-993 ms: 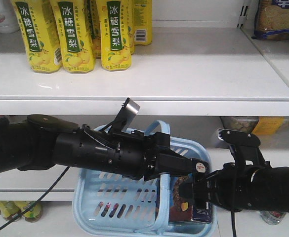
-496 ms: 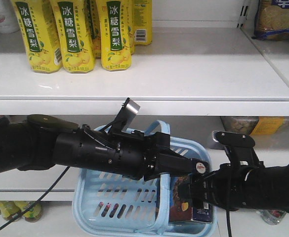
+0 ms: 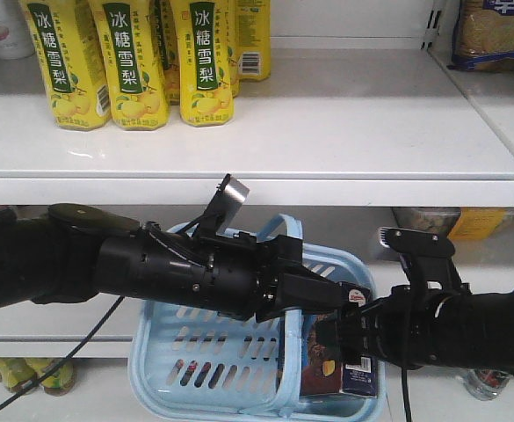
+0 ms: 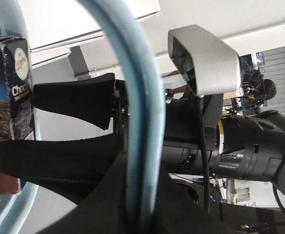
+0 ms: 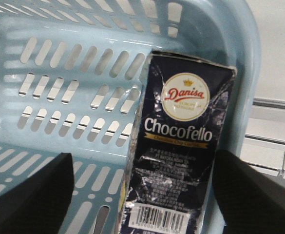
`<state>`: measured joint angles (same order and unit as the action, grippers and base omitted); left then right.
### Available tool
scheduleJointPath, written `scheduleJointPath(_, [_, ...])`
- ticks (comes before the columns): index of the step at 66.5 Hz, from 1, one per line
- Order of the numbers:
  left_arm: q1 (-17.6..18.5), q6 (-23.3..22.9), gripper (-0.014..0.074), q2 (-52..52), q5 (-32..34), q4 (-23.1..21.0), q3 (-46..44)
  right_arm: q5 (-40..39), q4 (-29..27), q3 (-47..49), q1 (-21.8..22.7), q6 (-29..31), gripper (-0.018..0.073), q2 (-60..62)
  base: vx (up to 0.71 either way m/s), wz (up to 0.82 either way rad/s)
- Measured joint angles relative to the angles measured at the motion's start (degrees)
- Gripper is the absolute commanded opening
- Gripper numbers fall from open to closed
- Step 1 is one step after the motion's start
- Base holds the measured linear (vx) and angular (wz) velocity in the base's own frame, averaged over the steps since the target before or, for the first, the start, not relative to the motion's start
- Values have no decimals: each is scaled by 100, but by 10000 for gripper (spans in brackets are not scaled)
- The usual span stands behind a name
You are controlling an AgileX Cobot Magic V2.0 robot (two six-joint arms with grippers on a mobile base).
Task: Left arm holds basket, right arm returns cookies
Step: 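Close the right gripper on the Chocofello box inside the basket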
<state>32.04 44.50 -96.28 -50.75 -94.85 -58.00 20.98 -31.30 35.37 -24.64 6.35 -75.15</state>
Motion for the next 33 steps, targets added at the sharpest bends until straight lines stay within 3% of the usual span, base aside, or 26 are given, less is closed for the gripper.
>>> scheduleJointPath(33, [0,-4,-3,0,-5,-38,0,-134,-89,62,0,0,545,-405,0,0])
